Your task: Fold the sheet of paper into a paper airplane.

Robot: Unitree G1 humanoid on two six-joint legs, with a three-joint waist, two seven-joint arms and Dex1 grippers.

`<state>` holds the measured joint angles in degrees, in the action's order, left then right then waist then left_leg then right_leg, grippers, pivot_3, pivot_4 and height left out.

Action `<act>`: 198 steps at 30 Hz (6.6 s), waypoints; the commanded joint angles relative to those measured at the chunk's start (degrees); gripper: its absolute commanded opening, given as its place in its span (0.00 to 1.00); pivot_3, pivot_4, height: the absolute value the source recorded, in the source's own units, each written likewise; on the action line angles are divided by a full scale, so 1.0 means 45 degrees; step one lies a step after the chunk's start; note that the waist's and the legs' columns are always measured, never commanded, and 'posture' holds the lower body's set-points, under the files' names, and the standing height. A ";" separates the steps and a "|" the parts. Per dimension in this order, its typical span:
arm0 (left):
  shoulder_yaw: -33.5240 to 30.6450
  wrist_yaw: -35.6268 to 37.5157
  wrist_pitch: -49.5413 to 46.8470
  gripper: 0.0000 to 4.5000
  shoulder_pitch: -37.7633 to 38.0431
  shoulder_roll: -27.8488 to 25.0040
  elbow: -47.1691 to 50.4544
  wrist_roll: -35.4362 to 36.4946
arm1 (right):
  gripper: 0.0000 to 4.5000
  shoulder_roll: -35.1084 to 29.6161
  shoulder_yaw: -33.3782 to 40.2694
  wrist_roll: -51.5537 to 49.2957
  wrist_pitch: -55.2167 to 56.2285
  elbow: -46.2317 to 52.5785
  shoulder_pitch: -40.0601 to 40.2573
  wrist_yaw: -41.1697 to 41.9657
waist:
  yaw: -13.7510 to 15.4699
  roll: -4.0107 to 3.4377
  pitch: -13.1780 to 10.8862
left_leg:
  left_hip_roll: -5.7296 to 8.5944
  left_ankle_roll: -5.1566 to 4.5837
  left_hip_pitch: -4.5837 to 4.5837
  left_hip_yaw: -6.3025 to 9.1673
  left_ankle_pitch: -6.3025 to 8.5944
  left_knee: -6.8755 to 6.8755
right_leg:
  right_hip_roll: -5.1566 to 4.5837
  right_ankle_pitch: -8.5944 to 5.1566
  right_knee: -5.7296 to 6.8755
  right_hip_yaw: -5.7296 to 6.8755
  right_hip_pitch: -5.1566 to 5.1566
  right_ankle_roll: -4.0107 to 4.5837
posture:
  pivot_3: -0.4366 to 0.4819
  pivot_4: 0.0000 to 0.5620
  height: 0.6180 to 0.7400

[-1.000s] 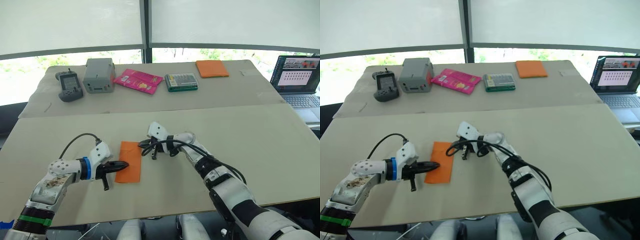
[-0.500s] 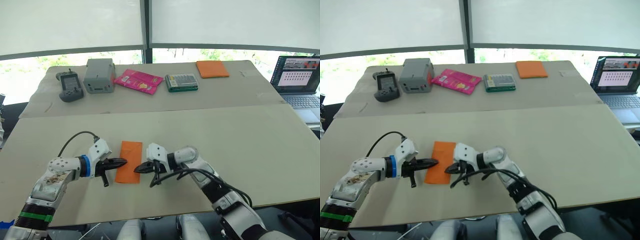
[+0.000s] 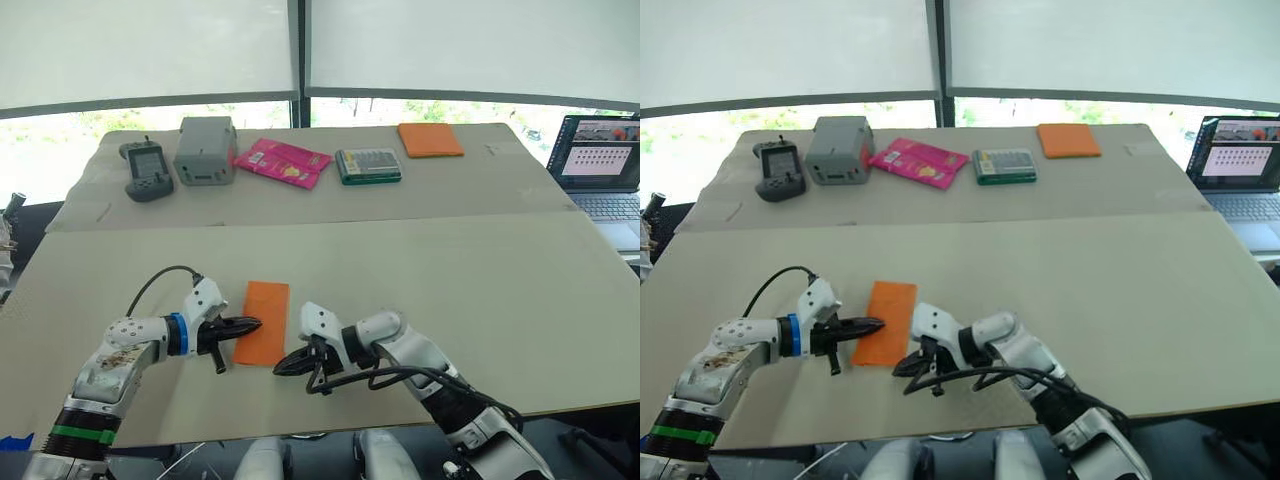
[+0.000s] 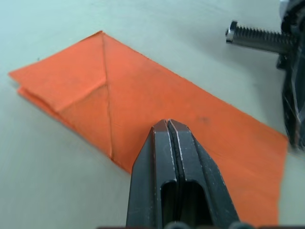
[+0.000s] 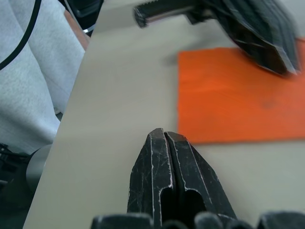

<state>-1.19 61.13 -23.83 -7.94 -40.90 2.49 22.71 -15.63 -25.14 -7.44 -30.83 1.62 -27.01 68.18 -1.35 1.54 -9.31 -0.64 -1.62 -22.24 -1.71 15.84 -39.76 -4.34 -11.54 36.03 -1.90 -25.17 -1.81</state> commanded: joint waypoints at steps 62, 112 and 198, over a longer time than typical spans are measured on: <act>0.2024 0.0028 -0.1259 0.00 -0.1617 0.1426 0.0660 -0.0119 | 0.20 -0.1202 0.3070 -0.0834 -0.1754 0.2204 -0.0825 -0.4986 | 0.0165 0.0003 -0.0021 | 0.0013 -0.0008 -0.0023 0.0017 0.0003 -0.0007 | 0.0001 -0.0004 -0.0019 0.0017 0.0004 0.0006 | 0.48 0.27 1.00; 0.3512 -0.1669 -0.0588 0.00 -0.2188 0.3067 0.0322 -0.1363 | 0.01 -0.2798 0.2024 -0.1166 -0.0362 -0.2452 -0.2054 -0.2025 | 0.0146 0.0005 -0.0021 | 0.0061 -0.0009 -0.0022 0.0019 0.0004 -0.0011 | -0.0003 -0.0002 -0.0023 0.0014 0.0014 0.0003 | 0.48 0.27 1.00; 0.4556 -0.1331 -0.0015 0.00 -0.4779 0.4281 -0.1870 -0.2855 | 0.00 -0.3467 0.0573 0.5025 0.5784 0.2209 0.3318 -0.5637 | 0.0125 0.0017 -0.0012 | 0.0054 -0.0010 0.0103 0.0027 0.0004 -0.0015 | 0.0023 -0.0009 -0.0028 0.0009 0.0137 -0.0003 | 0.48 0.27 1.00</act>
<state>17.82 55.12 -25.64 -28.69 -21.71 -5.89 11.45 -31.21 -21.64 14.40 -3.46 11.59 -12.76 42.66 -0.78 1.62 -9.36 -0.39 -1.67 -21.69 -1.58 15.87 -39.83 -4.23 -11.58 35.87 -1.85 -24.45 -1.83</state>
